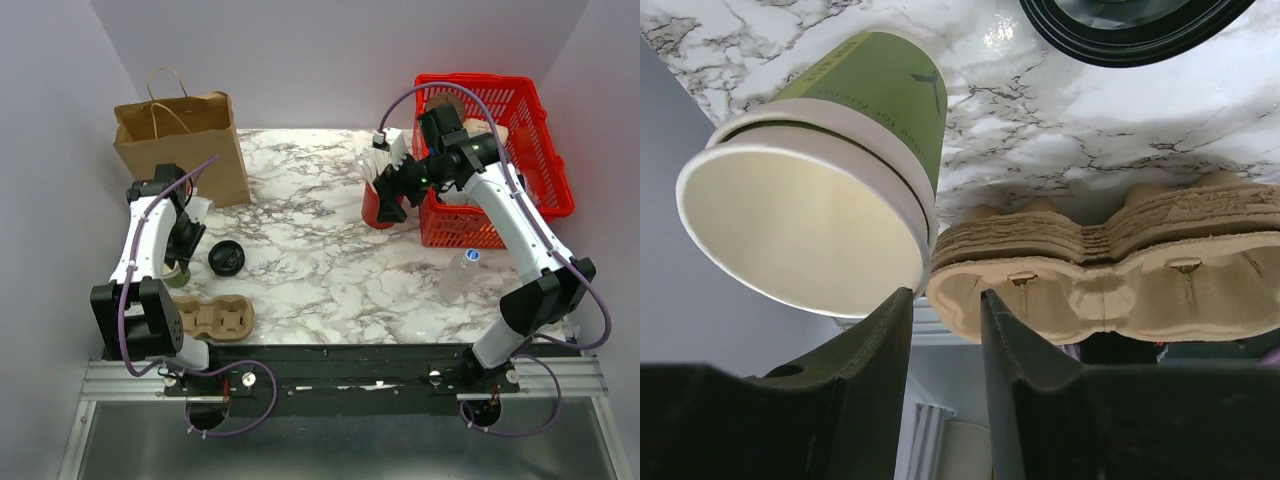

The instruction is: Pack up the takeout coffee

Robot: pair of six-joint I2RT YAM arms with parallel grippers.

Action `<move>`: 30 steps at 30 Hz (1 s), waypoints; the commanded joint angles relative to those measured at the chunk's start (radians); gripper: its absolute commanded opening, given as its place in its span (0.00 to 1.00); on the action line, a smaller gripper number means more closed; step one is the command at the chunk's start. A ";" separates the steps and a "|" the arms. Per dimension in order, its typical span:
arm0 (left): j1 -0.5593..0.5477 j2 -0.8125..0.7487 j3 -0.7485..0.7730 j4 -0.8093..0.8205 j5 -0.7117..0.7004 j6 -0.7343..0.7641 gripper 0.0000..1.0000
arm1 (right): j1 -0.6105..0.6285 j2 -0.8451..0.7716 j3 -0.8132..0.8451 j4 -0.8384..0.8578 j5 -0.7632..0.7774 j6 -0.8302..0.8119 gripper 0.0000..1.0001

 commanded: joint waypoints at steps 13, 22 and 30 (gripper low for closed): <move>0.015 0.040 0.021 0.000 0.004 -0.003 0.18 | 0.013 0.006 0.005 -0.001 0.017 0.000 1.00; 0.015 0.036 0.058 0.001 -0.029 -0.012 0.00 | 0.014 0.023 0.008 0.002 -0.006 0.001 1.00; 0.020 0.019 0.096 -0.015 -0.069 -0.009 0.00 | 0.016 0.034 0.029 0.004 -0.013 -0.016 1.00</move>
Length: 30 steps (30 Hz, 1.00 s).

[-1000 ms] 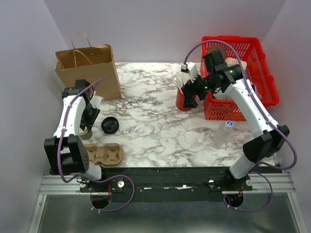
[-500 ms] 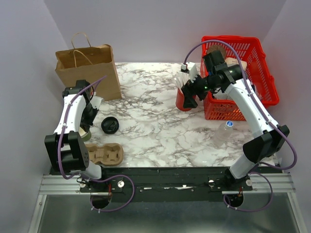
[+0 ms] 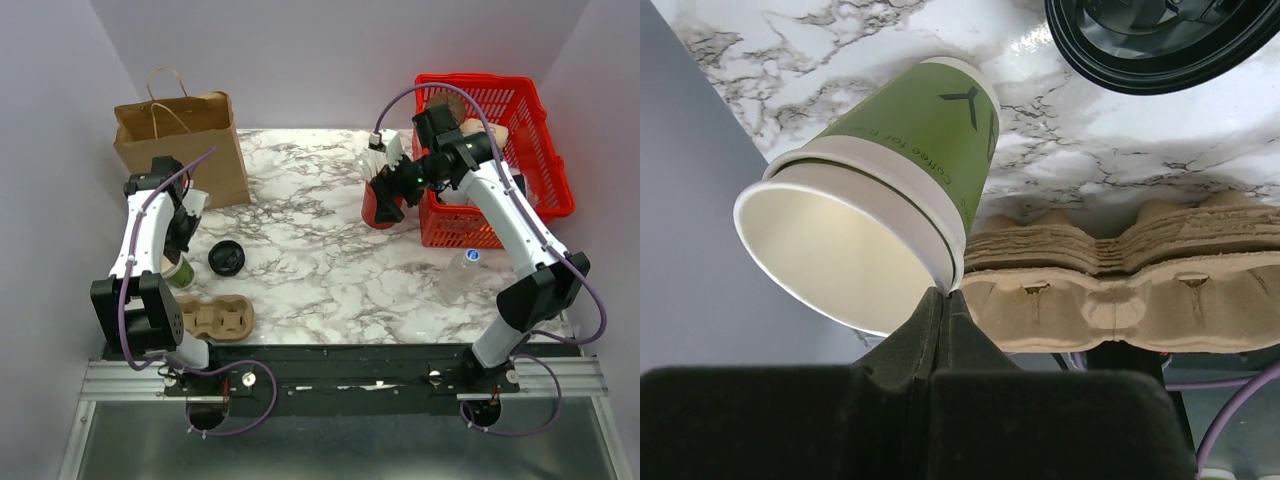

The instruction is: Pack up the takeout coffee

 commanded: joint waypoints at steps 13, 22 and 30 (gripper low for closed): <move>0.011 -0.028 0.161 -0.066 -0.112 0.019 0.00 | 0.009 -0.014 0.007 0.033 -0.044 0.003 1.00; 0.009 -0.034 0.192 -0.096 -0.114 0.028 0.00 | 0.009 -0.002 0.025 0.042 -0.044 0.015 1.00; 0.023 -0.034 0.199 -0.065 -0.129 0.048 0.00 | 0.009 0.001 0.016 0.047 -0.055 0.022 1.00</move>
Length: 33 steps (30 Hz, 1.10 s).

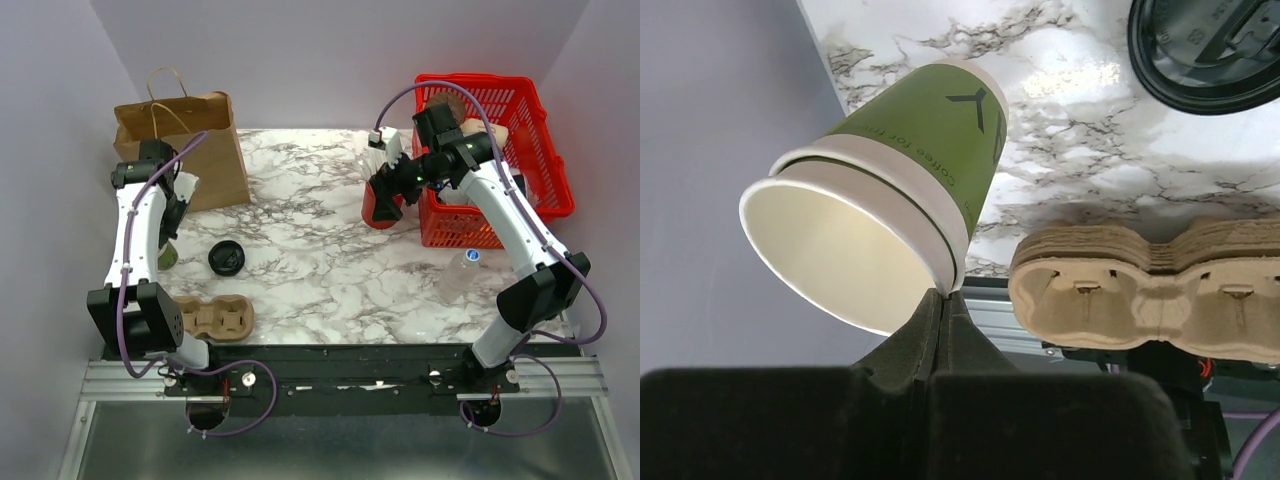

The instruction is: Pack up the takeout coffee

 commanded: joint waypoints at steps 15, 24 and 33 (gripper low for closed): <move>0.110 -0.045 -0.067 0.009 0.021 0.064 0.00 | 0.009 0.004 0.027 0.013 -0.028 0.029 1.00; 0.153 -0.048 -0.044 0.054 0.065 0.034 0.00 | 0.012 -0.004 0.019 0.029 -0.031 0.035 1.00; 0.167 -0.051 -0.114 0.060 0.087 -0.010 0.00 | 0.170 -0.085 0.013 0.224 0.016 0.121 1.00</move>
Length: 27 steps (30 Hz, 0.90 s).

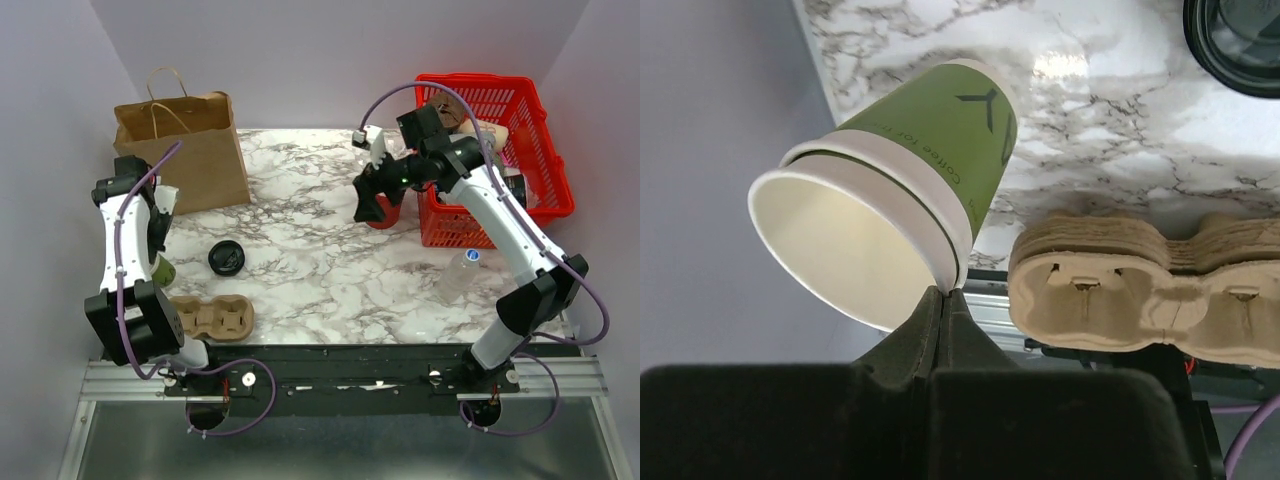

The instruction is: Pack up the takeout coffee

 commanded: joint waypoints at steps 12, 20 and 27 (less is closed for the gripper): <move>-0.088 -0.113 -0.057 0.110 -0.298 -0.030 0.00 | 0.137 -0.132 -0.132 0.393 0.053 0.236 1.00; -0.086 -0.040 -0.007 0.028 -0.107 -0.064 0.00 | 0.137 -0.137 -0.140 0.386 0.056 0.218 1.00; 0.024 -0.037 0.013 0.029 -0.071 -0.059 0.00 | 0.137 -0.106 -0.108 0.380 0.048 0.225 1.00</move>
